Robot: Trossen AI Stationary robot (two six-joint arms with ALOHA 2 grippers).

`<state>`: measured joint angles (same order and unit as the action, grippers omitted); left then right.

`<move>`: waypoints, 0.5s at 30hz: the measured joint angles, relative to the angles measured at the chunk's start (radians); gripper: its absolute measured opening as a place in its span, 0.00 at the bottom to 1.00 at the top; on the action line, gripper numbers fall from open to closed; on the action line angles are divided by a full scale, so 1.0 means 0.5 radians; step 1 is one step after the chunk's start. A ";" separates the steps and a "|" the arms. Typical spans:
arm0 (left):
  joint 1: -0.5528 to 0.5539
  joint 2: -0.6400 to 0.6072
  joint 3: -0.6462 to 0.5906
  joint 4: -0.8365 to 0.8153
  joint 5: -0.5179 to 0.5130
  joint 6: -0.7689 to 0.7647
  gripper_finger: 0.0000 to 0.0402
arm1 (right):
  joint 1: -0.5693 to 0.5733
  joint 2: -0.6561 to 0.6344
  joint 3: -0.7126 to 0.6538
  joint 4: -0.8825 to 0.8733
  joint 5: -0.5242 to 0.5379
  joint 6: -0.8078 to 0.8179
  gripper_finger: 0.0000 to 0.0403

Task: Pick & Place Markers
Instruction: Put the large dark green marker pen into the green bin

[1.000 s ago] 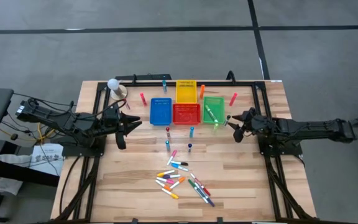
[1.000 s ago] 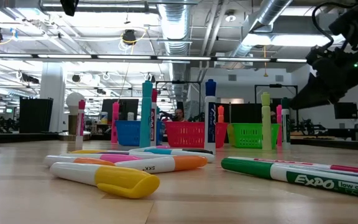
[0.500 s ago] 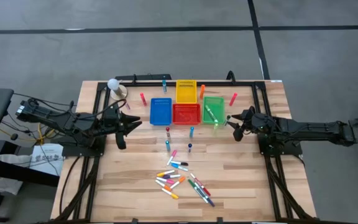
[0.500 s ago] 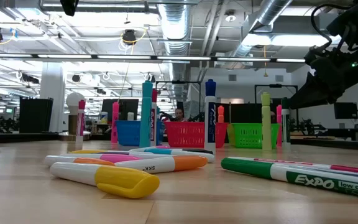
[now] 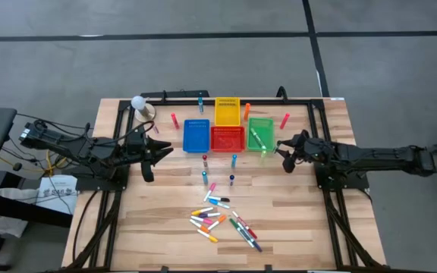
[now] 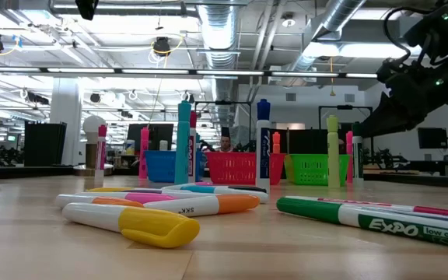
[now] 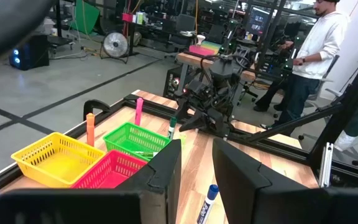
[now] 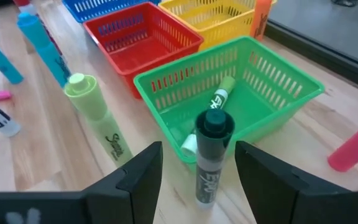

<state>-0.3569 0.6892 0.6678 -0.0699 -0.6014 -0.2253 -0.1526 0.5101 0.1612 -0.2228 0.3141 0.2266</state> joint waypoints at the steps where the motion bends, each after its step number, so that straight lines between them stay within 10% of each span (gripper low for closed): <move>1: 0.000 0.000 0.000 0.000 0.000 0.000 0.23 | -0.008 0.019 0.000 0.002 0.000 0.000 0.48; 15: -0.002 0.001 0.000 0.001 0.007 0.000 0.23 | -0.093 0.165 0.000 0.201 -0.004 -0.088 0.46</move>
<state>-0.3580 0.6895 0.6678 -0.0696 -0.5977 -0.2253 -0.1990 0.5928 0.1612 -0.1221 0.3122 0.1826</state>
